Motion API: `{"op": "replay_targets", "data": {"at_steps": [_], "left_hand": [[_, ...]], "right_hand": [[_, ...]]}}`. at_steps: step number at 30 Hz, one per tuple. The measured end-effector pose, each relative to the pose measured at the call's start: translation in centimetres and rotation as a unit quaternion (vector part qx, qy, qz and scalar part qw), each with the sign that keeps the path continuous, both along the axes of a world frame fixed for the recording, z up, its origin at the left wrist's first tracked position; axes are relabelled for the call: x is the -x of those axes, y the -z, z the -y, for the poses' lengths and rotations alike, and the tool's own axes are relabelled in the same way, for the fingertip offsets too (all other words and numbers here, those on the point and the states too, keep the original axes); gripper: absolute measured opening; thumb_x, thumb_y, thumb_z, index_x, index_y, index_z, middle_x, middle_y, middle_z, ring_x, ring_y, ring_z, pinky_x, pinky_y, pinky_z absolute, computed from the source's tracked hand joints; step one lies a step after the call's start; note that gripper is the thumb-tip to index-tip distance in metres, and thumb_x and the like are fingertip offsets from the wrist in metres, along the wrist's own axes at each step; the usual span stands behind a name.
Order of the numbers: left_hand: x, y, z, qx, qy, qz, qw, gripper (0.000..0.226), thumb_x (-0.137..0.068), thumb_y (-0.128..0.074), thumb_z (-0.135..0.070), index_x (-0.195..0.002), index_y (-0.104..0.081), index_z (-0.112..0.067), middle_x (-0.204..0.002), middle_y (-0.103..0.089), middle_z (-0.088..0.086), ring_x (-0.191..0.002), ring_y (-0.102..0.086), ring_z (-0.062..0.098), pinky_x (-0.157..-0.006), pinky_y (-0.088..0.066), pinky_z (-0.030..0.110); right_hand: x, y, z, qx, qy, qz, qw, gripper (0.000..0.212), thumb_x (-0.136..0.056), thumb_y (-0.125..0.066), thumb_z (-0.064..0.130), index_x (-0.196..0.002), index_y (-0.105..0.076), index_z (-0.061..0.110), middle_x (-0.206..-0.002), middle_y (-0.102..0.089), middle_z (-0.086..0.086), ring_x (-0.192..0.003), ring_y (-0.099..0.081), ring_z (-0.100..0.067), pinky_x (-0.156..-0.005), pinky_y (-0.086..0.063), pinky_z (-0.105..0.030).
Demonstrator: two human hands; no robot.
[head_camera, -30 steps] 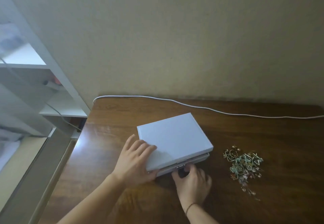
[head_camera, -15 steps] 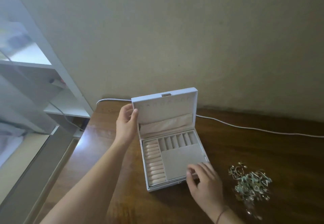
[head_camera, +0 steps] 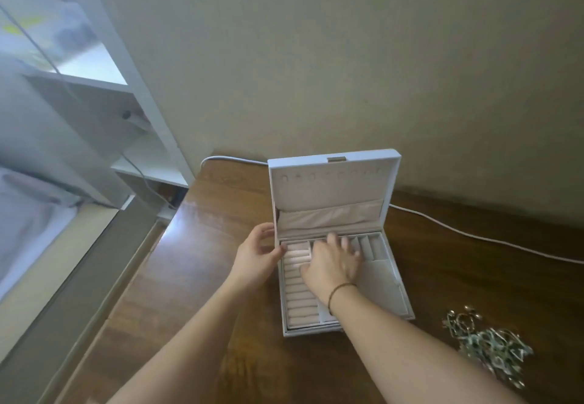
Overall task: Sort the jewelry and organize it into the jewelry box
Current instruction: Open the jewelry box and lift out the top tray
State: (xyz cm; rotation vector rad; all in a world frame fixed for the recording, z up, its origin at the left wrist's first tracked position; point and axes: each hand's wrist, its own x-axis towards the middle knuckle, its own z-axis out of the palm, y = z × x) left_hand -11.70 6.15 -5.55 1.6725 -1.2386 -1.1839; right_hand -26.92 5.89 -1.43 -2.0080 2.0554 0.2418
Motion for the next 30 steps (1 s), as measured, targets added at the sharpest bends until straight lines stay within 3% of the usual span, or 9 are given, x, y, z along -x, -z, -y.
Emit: {"op": "replay_targets", "data": {"at_steps": [3,8,12,18,22,26,30], "left_hand": [[-0.1,0.7,-0.3,0.008,0.007,0.004,1.0,0.047,-0.086,-0.074,-0.031,-0.128,-0.056,-0.031,-0.122,-0.064,-0.014,-0.099,-0.068,0.007,-0.089,-0.058,0.039],[0.2,1.2,-1.1,0.016,0.006,-0.014,1.0,0.046,-0.09,-0.07,-0.034,-0.132,-0.052,-0.035,-0.125,-0.063,-0.016,-0.108,-0.064,0.005,-0.095,-0.055,0.035],[1.0,1.0,-2.2,0.017,-0.021,-0.048,0.998,0.044,-0.095,-0.06,-0.041,-0.138,-0.05,-0.032,-0.132,-0.06,-0.016,-0.117,-0.058,0.0,-0.102,-0.05,0.035],[1.5,1.7,-3.7,0.008,-0.022,-0.08,0.997,0.049,-0.093,-0.042,-0.067,-0.133,-0.053,-0.04,-0.13,-0.062,-0.016,-0.125,-0.056,0.007,-0.107,-0.045,0.046],[1.1,1.7,-3.3,0.001,-0.025,-0.082,0.996,0.053,-0.095,-0.032,-0.071,-0.13,-0.056,-0.039,-0.128,-0.064,-0.012,-0.123,-0.057,0.011,-0.107,-0.044,0.049],[1.2,1.1,-4.1,-0.009,-0.028,-0.023,0.999,0.054,-0.088,-0.046,-0.068,-0.131,-0.051,-0.036,-0.13,-0.06,-0.011,-0.12,-0.057,0.008,-0.104,-0.047,0.046],[1.3,0.7,-6.2,-0.077,0.068,0.163,0.981,0.064,-0.085,-0.058,-0.058,-0.139,-0.032,-0.035,-0.119,-0.061,-0.007,-0.106,-0.061,0.018,-0.087,-0.051,0.036]], "right_hand": [[-0.1,0.8,-0.3,0.012,0.042,-0.014,0.999,0.042,-0.083,-0.053,0.053,-0.116,-0.061,0.027,-0.131,-0.047,-0.006,-0.123,-0.04,-0.03,-0.096,-0.039,-0.047],[-0.2,1.3,0.1,-0.012,0.027,-0.032,0.999,0.037,-0.089,-0.05,0.05,-0.116,-0.062,0.028,-0.127,-0.056,-0.001,-0.125,-0.041,-0.028,-0.102,-0.031,-0.053],[-0.6,0.8,0.6,-0.041,0.016,-0.032,0.999,0.036,-0.09,-0.052,0.045,-0.119,-0.062,0.025,-0.127,-0.058,-0.001,-0.124,-0.046,-0.024,-0.104,-0.029,-0.049],[-0.9,-1.2,1.0,-0.028,0.028,-0.025,0.999,0.029,-0.092,-0.049,0.038,-0.111,-0.066,0.024,-0.117,-0.064,-0.002,-0.116,-0.053,-0.024,-0.102,-0.031,-0.046],[-0.9,-4.0,0.3,-0.009,0.028,0.011,1.0,0.028,-0.092,-0.048,0.04,-0.107,-0.066,0.024,-0.112,-0.065,-0.002,-0.109,-0.056,-0.024,-0.098,-0.034,-0.044],[0.1,-8.3,-2.1,0.039,0.012,0.058,0.997,0.024,-0.091,-0.048,0.04,-0.102,-0.064,0.025,-0.11,-0.062,0.003,-0.108,-0.054,-0.02,-0.099,-0.033,-0.044],[2.9,-12.3,-6.7,0.064,-0.007,0.065,0.996,0.012,-0.092,-0.046,0.044,-0.088,-0.05,0.034,-0.096,-0.053,0.012,-0.101,-0.051,-0.013,-0.099,-0.034,-0.039]]}}
